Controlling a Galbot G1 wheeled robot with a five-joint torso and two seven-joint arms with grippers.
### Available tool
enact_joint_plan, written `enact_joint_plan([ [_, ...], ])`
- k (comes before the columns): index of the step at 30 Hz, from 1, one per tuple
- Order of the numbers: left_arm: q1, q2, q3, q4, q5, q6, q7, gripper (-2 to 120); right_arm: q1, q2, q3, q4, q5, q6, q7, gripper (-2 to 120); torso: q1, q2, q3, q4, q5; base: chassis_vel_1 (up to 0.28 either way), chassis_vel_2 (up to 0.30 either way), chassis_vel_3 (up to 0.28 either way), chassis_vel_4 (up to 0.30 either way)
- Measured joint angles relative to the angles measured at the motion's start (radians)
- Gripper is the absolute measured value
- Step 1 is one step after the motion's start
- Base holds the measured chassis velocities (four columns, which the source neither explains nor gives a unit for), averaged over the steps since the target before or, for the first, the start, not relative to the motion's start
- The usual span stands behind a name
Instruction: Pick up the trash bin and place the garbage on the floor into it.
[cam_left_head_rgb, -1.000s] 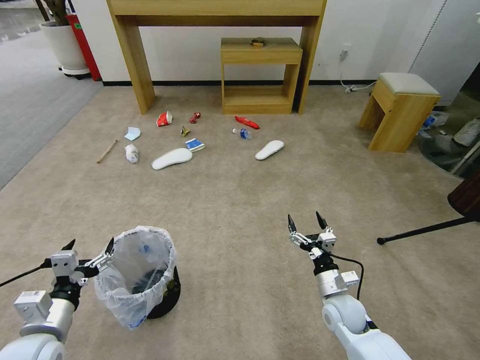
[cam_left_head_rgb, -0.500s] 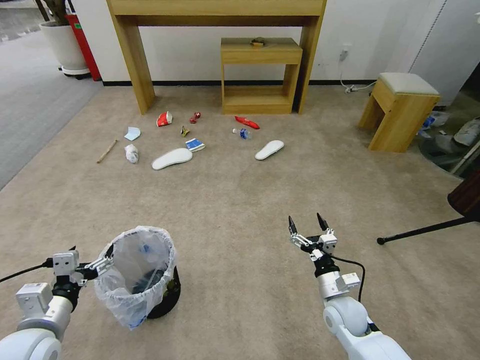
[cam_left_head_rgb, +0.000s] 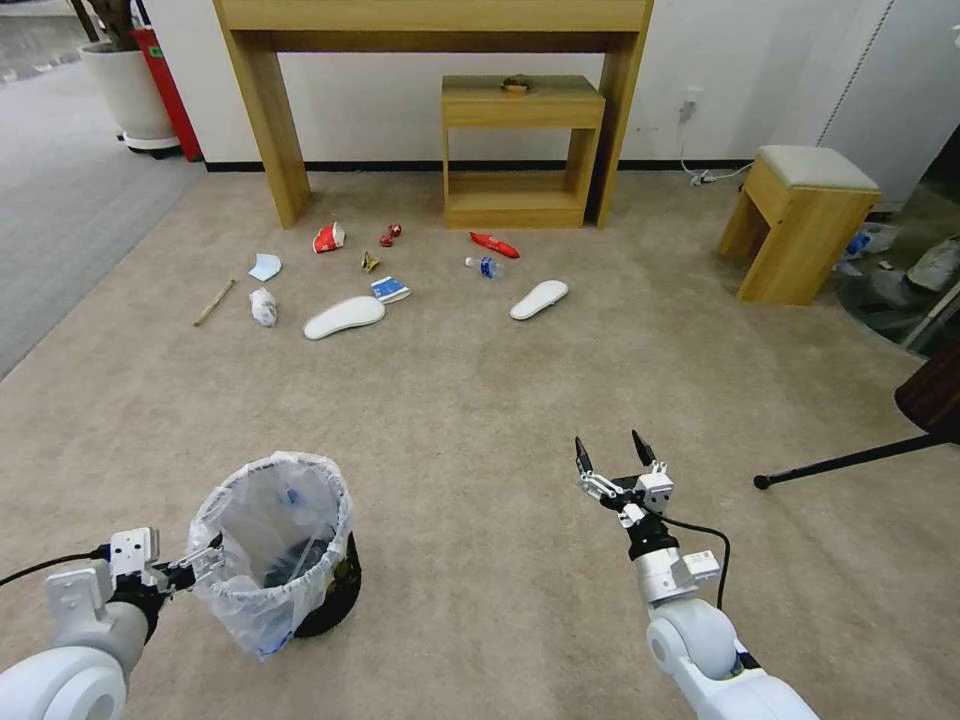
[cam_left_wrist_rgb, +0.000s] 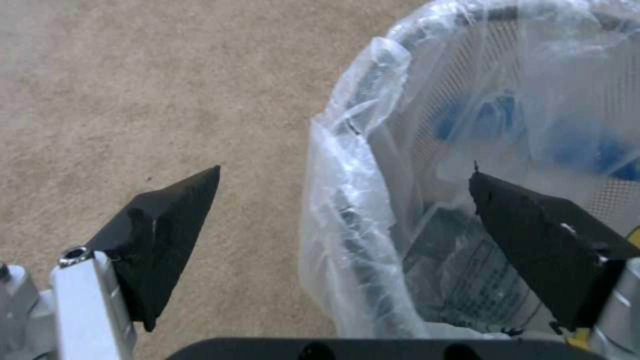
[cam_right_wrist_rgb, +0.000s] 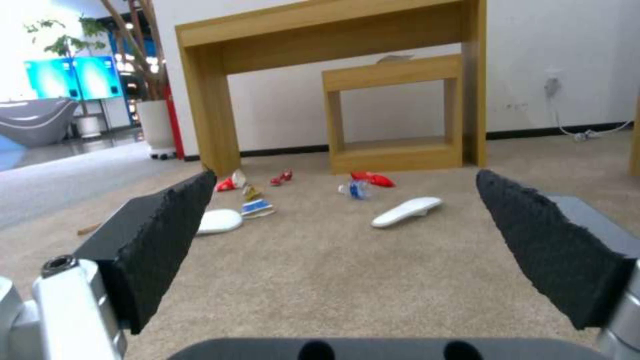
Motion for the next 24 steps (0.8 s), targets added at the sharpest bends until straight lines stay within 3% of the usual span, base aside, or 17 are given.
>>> enact_joint_plan([
  [7,-0.072,0.070,0.053,0.025,-0.083,0.058,-0.050,98,-0.012,-0.004,0.014,0.007,0.000,0.000,0.003,100,0.000,0.000,0.000,0.0000,0.0000,0.000,0.000,0.000,0.000],
  [24,-0.212,0.135,0.202,0.157,-0.100,0.054,-0.053,97,-0.019,0.006,0.019,-0.010,-0.001,0.000,0.010,100,0.000,0.000,0.000,-0.0001,0.0001,0.000,0.000,0.000,0.000],
])
